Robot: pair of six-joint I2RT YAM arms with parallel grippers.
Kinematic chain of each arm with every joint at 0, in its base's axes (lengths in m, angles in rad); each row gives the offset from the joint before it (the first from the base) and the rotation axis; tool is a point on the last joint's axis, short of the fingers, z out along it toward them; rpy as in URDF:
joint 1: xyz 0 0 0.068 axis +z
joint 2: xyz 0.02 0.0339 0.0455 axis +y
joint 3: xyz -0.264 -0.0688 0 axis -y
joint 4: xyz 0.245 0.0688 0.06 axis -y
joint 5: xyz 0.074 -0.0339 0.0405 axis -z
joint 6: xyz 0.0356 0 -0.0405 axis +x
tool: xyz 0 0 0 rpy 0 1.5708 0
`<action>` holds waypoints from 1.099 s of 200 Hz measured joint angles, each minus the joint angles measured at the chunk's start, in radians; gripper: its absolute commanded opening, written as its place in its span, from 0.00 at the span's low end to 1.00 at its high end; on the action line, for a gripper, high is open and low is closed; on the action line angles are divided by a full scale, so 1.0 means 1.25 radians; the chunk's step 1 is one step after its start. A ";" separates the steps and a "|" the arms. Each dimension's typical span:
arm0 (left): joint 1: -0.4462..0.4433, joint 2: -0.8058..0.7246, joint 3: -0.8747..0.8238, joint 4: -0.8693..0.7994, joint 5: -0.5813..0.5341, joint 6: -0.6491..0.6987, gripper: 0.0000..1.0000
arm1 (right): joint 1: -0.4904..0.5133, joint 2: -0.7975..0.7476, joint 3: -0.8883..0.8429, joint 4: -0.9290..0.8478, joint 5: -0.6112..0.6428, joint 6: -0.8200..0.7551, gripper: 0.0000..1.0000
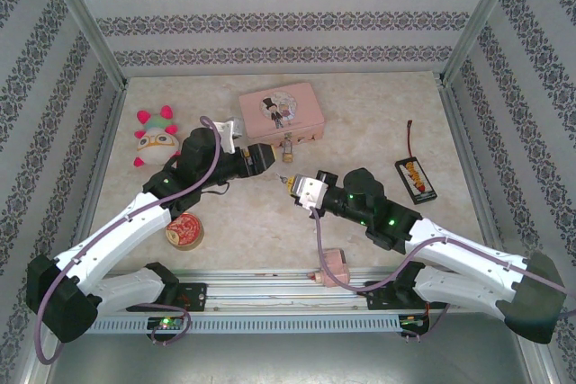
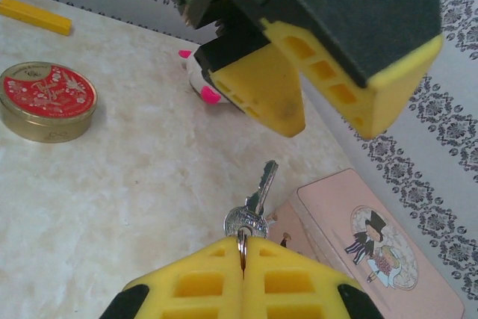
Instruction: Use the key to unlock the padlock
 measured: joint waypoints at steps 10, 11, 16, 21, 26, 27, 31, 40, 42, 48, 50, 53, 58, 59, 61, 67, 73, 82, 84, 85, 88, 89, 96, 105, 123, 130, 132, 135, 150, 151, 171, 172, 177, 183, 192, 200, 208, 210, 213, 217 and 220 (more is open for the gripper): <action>0.000 -0.002 -0.007 0.005 0.024 0.000 0.61 | 0.000 0.004 -0.001 0.005 0.005 0.000 0.00; 0.000 -0.002 -0.008 0.005 0.028 0.000 0.61 | 0.000 0.004 -0.001 0.006 0.006 0.000 0.00; 0.000 -0.003 -0.012 0.007 0.040 -0.001 0.61 | 0.000 0.007 -0.001 0.010 0.008 0.000 0.00; 0.000 -0.004 -0.016 0.008 0.051 -0.001 0.61 | 0.000 0.009 -0.001 0.013 0.008 0.000 0.00; 0.000 -0.005 -0.021 0.010 0.060 -0.001 0.61 | 0.000 0.012 -0.001 0.016 0.009 0.000 0.00; 0.000 -0.005 -0.022 0.010 0.063 -0.001 0.61 | 0.000 0.012 -0.001 0.017 0.009 0.000 0.00; 0.000 -0.005 -0.024 0.011 0.070 -0.001 0.61 | 0.000 0.014 -0.001 0.020 0.010 0.000 0.00; 0.000 -0.005 -0.030 0.011 0.087 -0.002 0.60 | 0.000 0.018 -0.001 0.026 0.011 0.001 0.00; 0.000 -0.005 -0.031 0.013 0.092 -0.002 0.60 | 0.000 0.018 -0.002 0.027 0.011 0.001 0.00; 0.000 -0.005 -0.035 0.016 0.102 -0.002 0.60 | 0.000 0.020 -0.002 0.031 0.013 0.001 0.00; 0.000 -0.005 -0.036 0.017 0.105 -0.002 0.60 | 0.000 0.021 -0.001 0.033 0.013 0.001 0.00; 0.000 -0.005 -0.038 0.018 0.110 -0.002 0.60 | 0.000 0.023 -0.002 0.034 0.014 0.001 0.00; 0.000 -0.005 -0.041 0.021 0.119 -0.002 0.60 | 0.000 0.024 -0.001 0.037 0.014 0.002 0.00; 0.000 -0.005 -0.042 0.023 0.121 -0.002 0.59 | 0.000 0.024 -0.001 0.038 0.014 0.002 0.00; 0.000 -0.005 -0.043 0.026 0.125 -0.002 0.59 | 0.000 0.025 -0.002 0.039 0.014 0.003 0.00; 0.000 -0.005 -0.048 0.034 0.133 -0.005 0.59 | 0.000 0.027 -0.002 0.041 0.014 0.004 0.00; 0.000 -0.005 -0.051 0.041 0.140 -0.005 0.56 | 0.000 0.028 -0.002 0.044 0.014 0.005 0.00; 0.000 -0.004 -0.056 0.049 0.147 -0.009 0.52 | 0.000 0.031 -0.002 0.048 0.014 0.006 0.00; 0.000 -0.004 -0.056 0.051 0.149 -0.009 0.51 | 0.000 0.031 -0.002 0.049 0.014 0.006 0.00; 0.000 -0.004 -0.057 0.053 0.150 -0.009 0.51 | 0.000 0.031 -0.002 0.049 0.014 0.007 0.00; 0.000 -0.003 -0.058 0.056 0.151 -0.012 0.49 | 0.000 0.031 -0.002 0.051 0.014 0.007 0.00; 0.000 -0.003 -0.058 0.057 0.153 -0.011 0.49 | 0.000 0.032 -0.002 0.052 0.014 0.007 0.00; 0.000 -0.001 -0.060 0.063 0.157 -0.013 0.46 | 0.000 0.033 -0.002 0.055 0.014 0.008 0.00; 0.000 0.001 -0.062 0.071 0.161 -0.013 0.42 | 0.000 0.034 -0.002 0.059 0.014 0.009 0.00; 0.000 0.005 -0.067 0.096 0.166 -0.019 0.34 | 0.000 0.035 -0.002 0.064 0.014 0.011 0.00; 0.000 0.006 -0.069 0.105 0.167 -0.019 0.32 | 0.000 0.035 -0.002 0.065 0.014 0.012 0.00; 0.000 0.006 -0.070 0.106 0.168 -0.020 0.31 | 0.000 0.035 -0.002 0.066 0.014 0.013 0.00; 0.000 0.007 -0.070 0.108 0.168 -0.021 0.29 | 0.000 0.035 -0.002 0.067 0.014 0.013 0.00; 0.000 0.009 -0.073 0.121 0.172 -0.023 0.23 | 0.000 0.035 -0.002 0.070 0.014 0.013 0.00; 0.000 0.010 -0.073 0.122 0.172 -0.022 0.23 | 0.000 0.035 -0.002 0.070 0.014 0.013 0.00; 0.000 0.011 -0.074 0.134 0.175 -0.026 0.16 | 0.000 0.036 -0.002 0.070 0.014 0.016 0.00; 0.000 0.011 -0.074 0.135 0.175 -0.026 0.16 | 0.000 0.036 -0.002 0.070 0.014 0.017 0.00; 0.000 0.011 -0.075 0.138 0.175 -0.028 0.13 | 0.000 0.036 -0.002 0.070 0.014 0.019 0.00; 0.000 0.011 -0.075 0.143 0.175 -0.031 0.10 | 0.000 0.036 -0.002 0.070 0.014 0.021 0.00; 0.000 0.011 -0.075 0.148 0.175 -0.031 0.05 | 0.000 0.037 -0.002 0.069 0.014 0.025 0.00; 0.000 0.011 -0.075 0.159 0.178 -0.035 0.00 | 0.000 0.039 -0.002 0.067 0.014 0.025 0.00; 0.000 0.011 -0.076 0.167 0.180 -0.038 0.00 | 0.000 0.044 -0.002 0.068 0.015 0.026 0.00; -0.001 0.011 -0.076 0.169 0.181 -0.036 0.00 | 0.000 0.045 -0.002 0.069 0.016 0.026 0.00; 0.000 0.011 -0.077 0.169 0.180 -0.038 0.00 | 0.000 0.046 -0.002 0.069 0.016 0.027 0.00; 0.000 0.011 -0.078 0.172 0.180 -0.038 0.00 | 0.000 0.048 -0.002 0.070 0.016 0.027 0.00; 0.000 0.011 -0.080 0.173 0.180 -0.038 0.00 | 0.000 0.048 -0.002 0.070 0.017 0.027 0.00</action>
